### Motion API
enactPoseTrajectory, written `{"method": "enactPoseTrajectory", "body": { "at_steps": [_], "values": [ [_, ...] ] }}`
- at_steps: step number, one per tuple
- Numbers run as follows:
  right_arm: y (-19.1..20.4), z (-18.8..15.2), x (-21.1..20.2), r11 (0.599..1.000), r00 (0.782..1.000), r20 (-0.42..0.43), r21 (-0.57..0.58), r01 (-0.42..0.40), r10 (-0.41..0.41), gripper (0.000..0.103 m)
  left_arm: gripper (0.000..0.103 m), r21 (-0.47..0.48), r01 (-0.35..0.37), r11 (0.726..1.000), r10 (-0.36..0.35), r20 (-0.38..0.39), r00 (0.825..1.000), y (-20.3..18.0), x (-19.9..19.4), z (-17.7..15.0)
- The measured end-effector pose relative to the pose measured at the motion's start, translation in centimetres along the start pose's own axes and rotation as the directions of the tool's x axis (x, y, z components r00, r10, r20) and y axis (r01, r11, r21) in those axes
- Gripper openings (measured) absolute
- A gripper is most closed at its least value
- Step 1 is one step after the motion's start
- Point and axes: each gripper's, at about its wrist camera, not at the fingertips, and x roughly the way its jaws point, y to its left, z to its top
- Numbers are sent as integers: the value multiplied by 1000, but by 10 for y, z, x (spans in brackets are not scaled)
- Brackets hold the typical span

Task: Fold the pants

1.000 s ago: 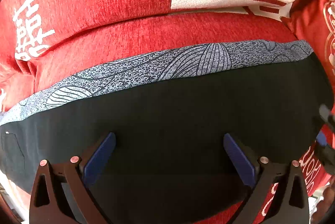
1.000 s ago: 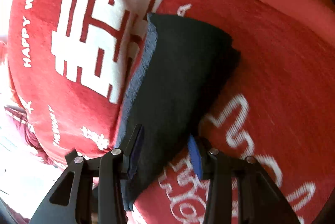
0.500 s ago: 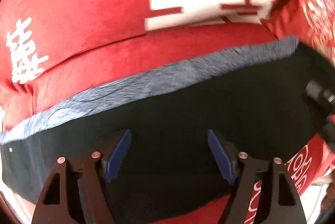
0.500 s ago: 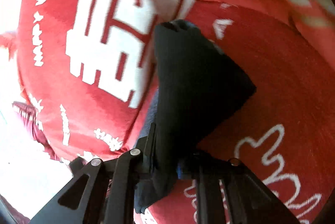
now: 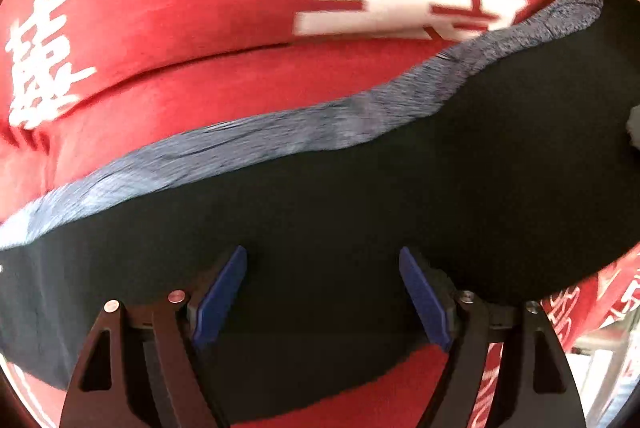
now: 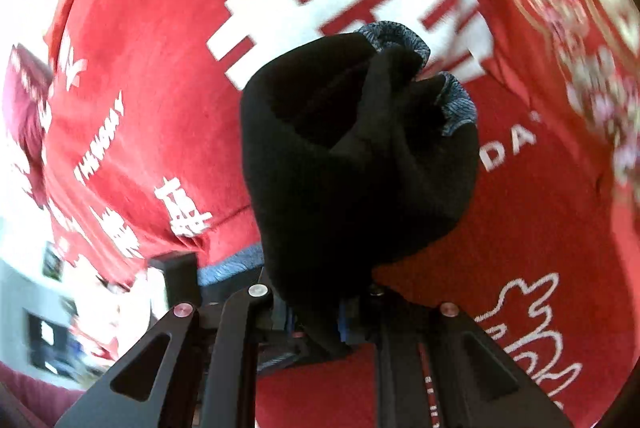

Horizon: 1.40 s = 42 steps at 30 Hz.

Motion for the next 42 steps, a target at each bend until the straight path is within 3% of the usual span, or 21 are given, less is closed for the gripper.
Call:
{"method": "enactPoseTrajectory", "body": {
  "at_steps": [7,13,15,17,18,19,20,21,22,24,26,28,30,33,39,41,42],
  "values": [
    [96,-27,31,950,986,-3,-269,158,-165,22,80,-50,-51,997,51,-2,999,100,-45,-31],
    [173,-95,105,825,952,-52,-515,233,-302,28,80,-112,-122,986,119,-27,992,192,-64,-57],
    [187,-134,141,749,919,-79,-608,262,-385,34,80,-140,-150,979,145,-46,988,216,-63,-60],
    [195,-173,175,624,867,-61,-719,304,-494,40,80,-168,-177,970,169,-60,984,236,-60,-69],
    [199,-190,184,536,840,-15,-776,332,-543,44,80,-180,-183,966,174,-66,983,243,-60,-71],
    [205,-202,184,455,825,42,-818,352,-563,45,80,-199,-181,963,171,-70,983,251,-60,-73],
    [210,-206,178,461,839,35,-822,333,-542,46,80,-214,-173,961,162,-69,984,257,-61,-75],
    [211,-204,169,506,862,1,-809,298,-507,53,80,-219,-169,961,157,-70,985,252,-58,-76],
    [208,-197,154,591,892,-61,-768,245,-449,58,80,-222,-161,962,148,-73,986,254,-57,-75],
    [198,-182,133,734,928,-162,-662,151,-337,60,80,-227,-116,967,104,-68,992,251,-60,-68],
    [169,-162,114,902,949,-266,-430,41,-171,60,80,-227,-54,972,43,-53,998,239,-63,-59],
    [142,-150,109,980,951,-306,-197,-14,-48,60,80,-210,22,977,-30,-36,999,224,-67,-47],
    [104,-141,110,998,944,-325,33,-54,62,60,80,-182,65,981,-73,-34,997,206,-65,-38],
    [69,-141,112,959,934,-299,256,-119,196,60,80,-128,78,989,-87,-68,994,179,-53,-28],
    [39,-147,108,904,925,-255,395,-164,280,60,80,-122,83,989,-97,-108,989,154,-33,-30],
    [40,-143,111,899,926,-245,403,-171,286,60,74,-140,108,984,-125,-116,985,154,-27,-30],
    [37,-141,113,895,928,-239,412,-170,287,60,66,-141,124,982,-142,-124,982,153,-22,-30]
  ]
}}
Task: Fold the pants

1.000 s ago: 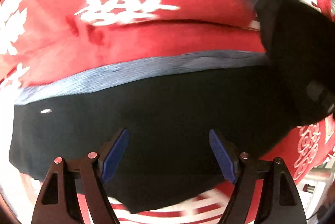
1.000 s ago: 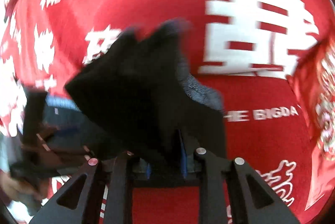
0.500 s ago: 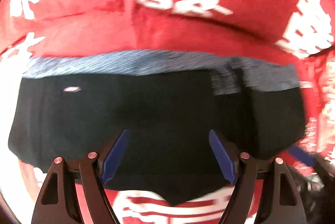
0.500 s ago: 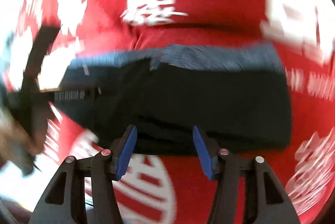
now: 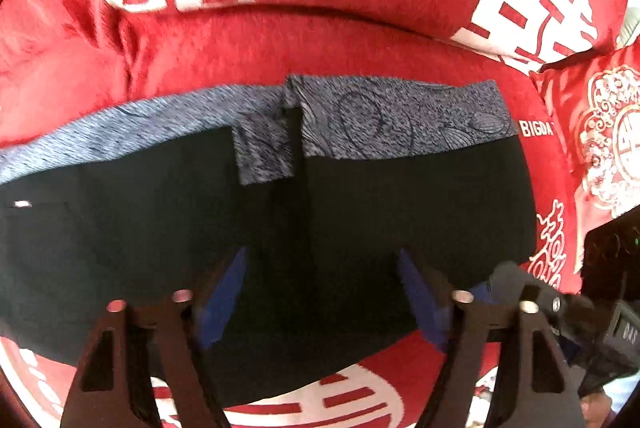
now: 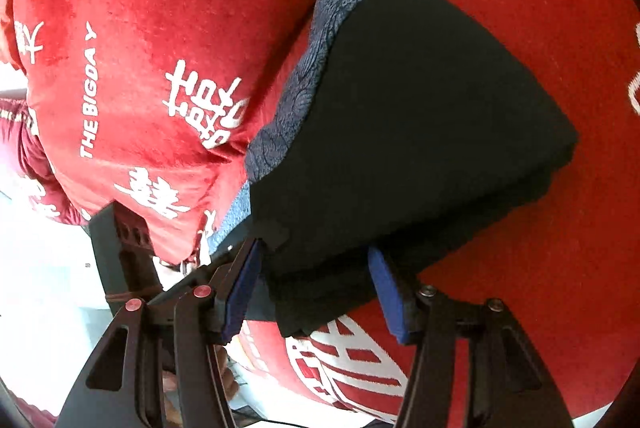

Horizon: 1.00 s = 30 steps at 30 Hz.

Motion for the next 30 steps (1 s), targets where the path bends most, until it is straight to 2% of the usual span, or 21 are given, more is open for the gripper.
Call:
{"method": "enactPoseTrajectory", "body": {
  "at_steps": [2,3,4,5,6,10,12,14,16,17,20,21,22,24,27,30],
  "values": [
    [-7,7,6,998,999,15,52,-33,32,58,66,13,-10,1000,10,7,1000,-1,4,-3],
    [-13,11,10,994,998,15,94,-62,61,41,61,19,-14,1000,14,14,1000,-1,4,-3],
    [-21,15,17,984,996,10,159,-84,84,10,56,23,-22,999,22,15,1000,-3,4,-3],
    [-27,18,21,975,997,-4,211,-75,77,5,54,28,-29,999,28,16,999,-4,1,-3],
    [-26,18,20,974,997,-6,214,-72,75,5,54,34,-28,999,27,30,999,-4,-7,-4],
    [16,1,10,998,997,-54,4,-55,55,5,54,55,-59,997,54,75,996,3,-29,-18],
    [18,-5,18,999,996,-87,-4,-35,35,5,54,34,-88,996,87,36,996,12,-17,-26],
    [6,-9,33,1000,993,-116,14,3,-1,5,55,5,-78,997,78,31,996,18,-6,-30],
    [-8,-11,45,999,990,-133,16,39,-36,4,68,-17,-110,994,111,55,992,19,-5,-34],
    [-11,-11,44,999,991,-130,29,17,-13,4,71,-20,-133,991,134,64,989,17,-7,-35],
    [2,-11,38,998,984,-172,-45,31,-39,11,74,-32,-144,989,145,70,987,15,-14,-35],
    [9,-12,35,996,978,-200,-77,39,-54,22,74,-36,-149,988,152,70,986,15,-18,-35],
    [19,-11,31,991,973,-219,-122,47,-73,39,74,-37,-167,985,169,74,983,15,-25,-34],
    [41,-5,5,971,979,-181,-235,48,-92,61,74,-37,-197,980,200,103,974,12,-39,-28],
    [52,20,-35,949,996,-59,-311,47,-68,63,74,-45,-194,980,199,135,971,11,-54,-14],
    [37,73,-56,964,996,42,-252,84,-76,63,74,-37,-186,982,189,157,969,-1,-55,7]
  ]
}}
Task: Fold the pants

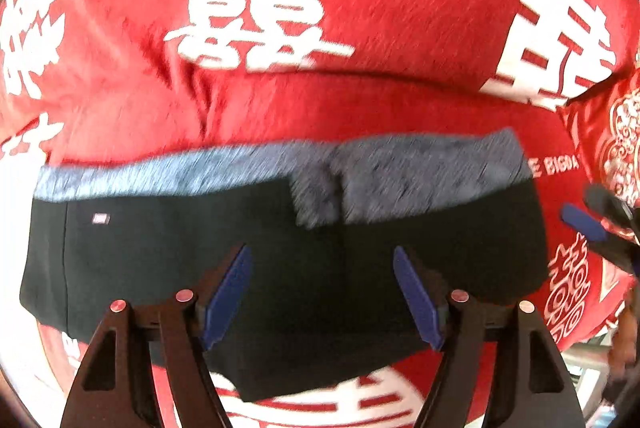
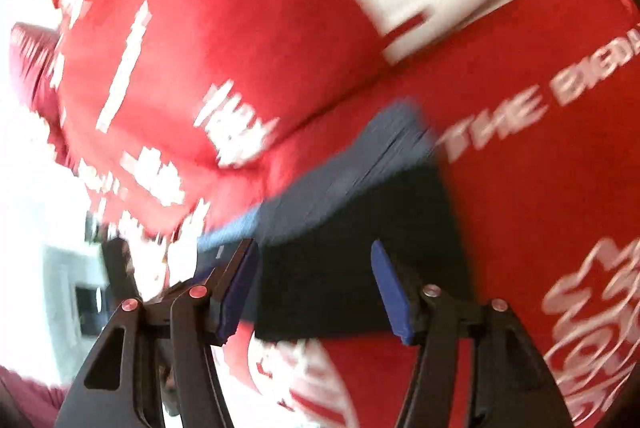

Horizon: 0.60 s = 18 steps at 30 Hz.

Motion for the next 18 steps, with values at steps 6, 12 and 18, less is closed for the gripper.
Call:
{"method": "enactPoseTrajectory", "body": {
  "at_steps": [6,12,18],
  "values": [
    [-58,60,46,986,992,-86,146,-76,89,50,74,21,40,999,-40,-6,999,-40,28,25],
    [-50,62,68,993,981,-182,107,-48,67,31,74,50,-21,999,24,-52,998,-46,53,15],
    [-9,59,97,935,934,-167,-220,277,-316,40,96,-44,-39,998,34,-123,992,-10,69,-8]
  ]
}}
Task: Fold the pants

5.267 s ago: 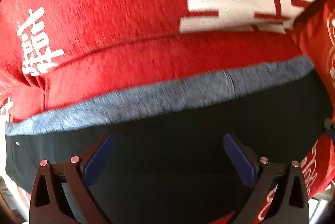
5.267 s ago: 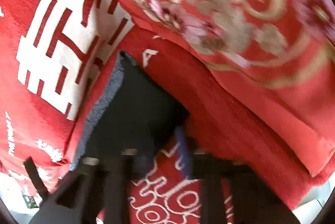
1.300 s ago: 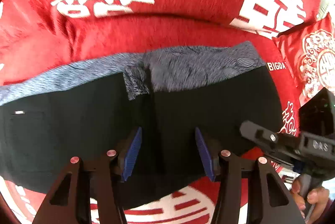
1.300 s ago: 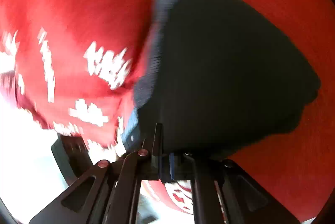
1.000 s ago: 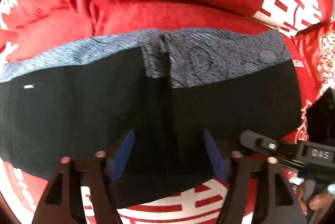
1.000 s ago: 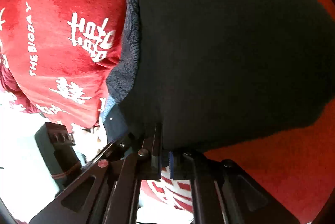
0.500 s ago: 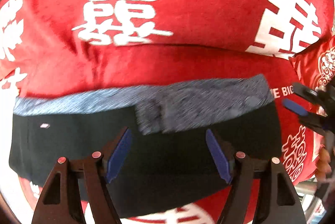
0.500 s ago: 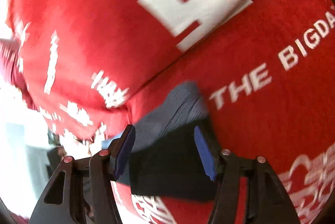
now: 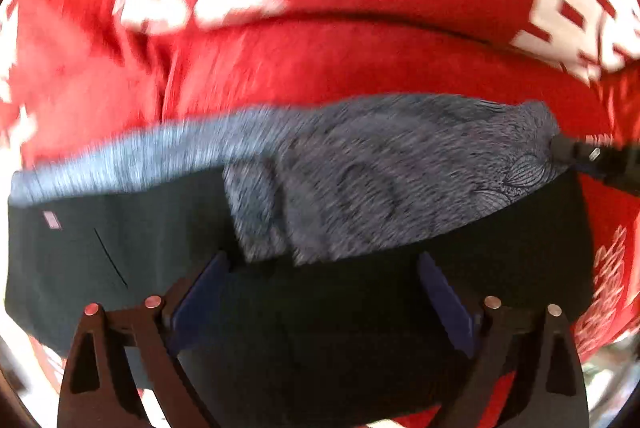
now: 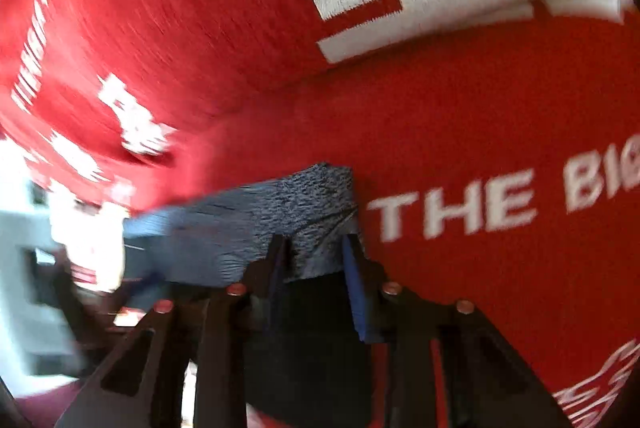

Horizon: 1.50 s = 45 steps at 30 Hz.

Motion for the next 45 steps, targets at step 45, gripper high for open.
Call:
{"method": "enactPoseTrajectory", "body": {
  "at_steps": [45],
  "values": [
    [164,-161,12,969,975,-86,-162,189,-205,75,96,-238,-56,970,42,-66,997,155,-63,-119]
  ]
}}
